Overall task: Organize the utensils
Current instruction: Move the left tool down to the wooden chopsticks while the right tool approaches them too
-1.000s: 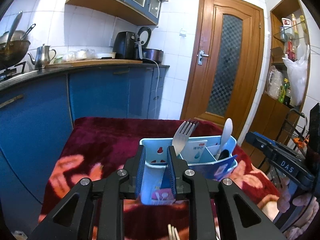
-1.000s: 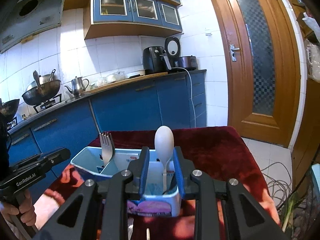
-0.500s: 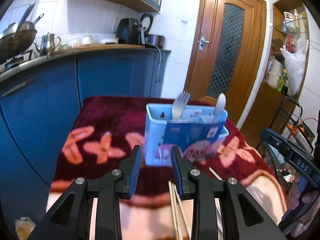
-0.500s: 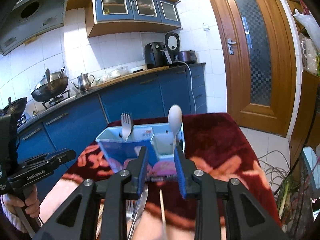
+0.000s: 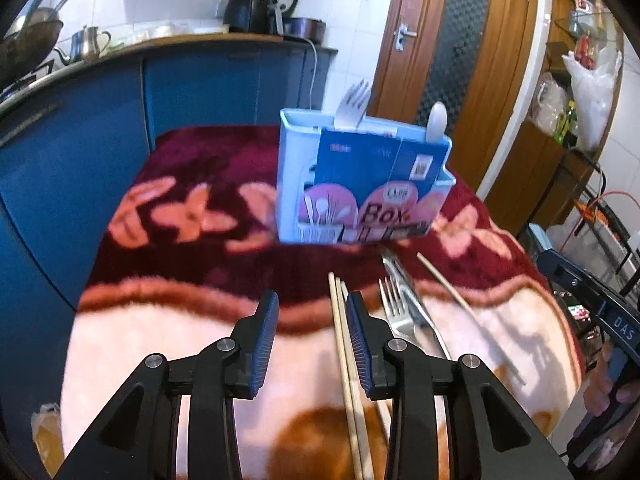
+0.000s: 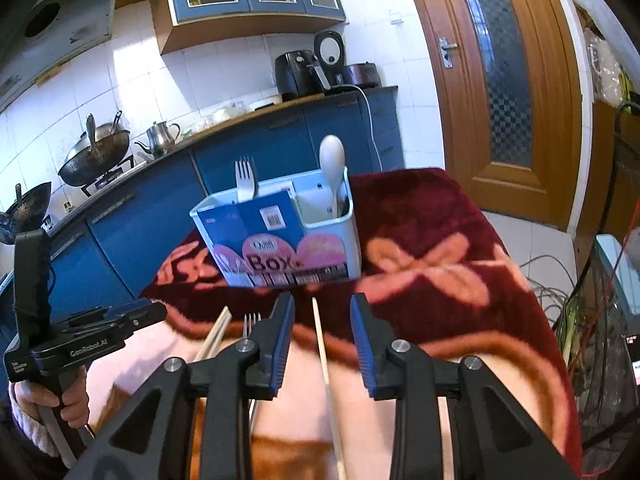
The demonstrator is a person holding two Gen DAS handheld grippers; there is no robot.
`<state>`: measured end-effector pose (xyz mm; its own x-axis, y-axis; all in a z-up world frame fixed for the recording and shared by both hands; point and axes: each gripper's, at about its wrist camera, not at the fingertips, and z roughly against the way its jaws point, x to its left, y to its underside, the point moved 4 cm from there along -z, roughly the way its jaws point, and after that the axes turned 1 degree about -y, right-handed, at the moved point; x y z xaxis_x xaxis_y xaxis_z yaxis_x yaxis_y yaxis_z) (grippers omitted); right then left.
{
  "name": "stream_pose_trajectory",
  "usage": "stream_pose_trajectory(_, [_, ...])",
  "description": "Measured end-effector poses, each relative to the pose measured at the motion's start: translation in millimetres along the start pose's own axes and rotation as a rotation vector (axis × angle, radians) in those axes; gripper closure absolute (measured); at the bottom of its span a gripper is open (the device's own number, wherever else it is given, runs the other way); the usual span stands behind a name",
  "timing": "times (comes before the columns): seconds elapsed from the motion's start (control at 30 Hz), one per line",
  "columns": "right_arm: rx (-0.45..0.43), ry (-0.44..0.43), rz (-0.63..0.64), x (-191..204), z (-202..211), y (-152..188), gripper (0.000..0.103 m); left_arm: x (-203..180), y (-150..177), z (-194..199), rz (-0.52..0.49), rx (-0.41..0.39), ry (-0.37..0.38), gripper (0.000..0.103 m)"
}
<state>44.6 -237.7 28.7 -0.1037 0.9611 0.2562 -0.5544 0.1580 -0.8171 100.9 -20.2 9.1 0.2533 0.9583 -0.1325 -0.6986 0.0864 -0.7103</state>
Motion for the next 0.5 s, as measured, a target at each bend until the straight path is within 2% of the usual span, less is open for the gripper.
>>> stream_pose_trajectory(0.3, [0.046, 0.002, -0.039, -12.1, -4.0, 20.2, 0.070, -1.2, 18.2, -23.5, -0.008, 0.088, -0.012, 0.067])
stream_pose_trajectory(0.5, [0.055, 0.003, -0.051, -17.4, -5.6, 24.5, 0.070, -2.5, 22.8, -30.4, -0.011, 0.112, -0.010, 0.067])
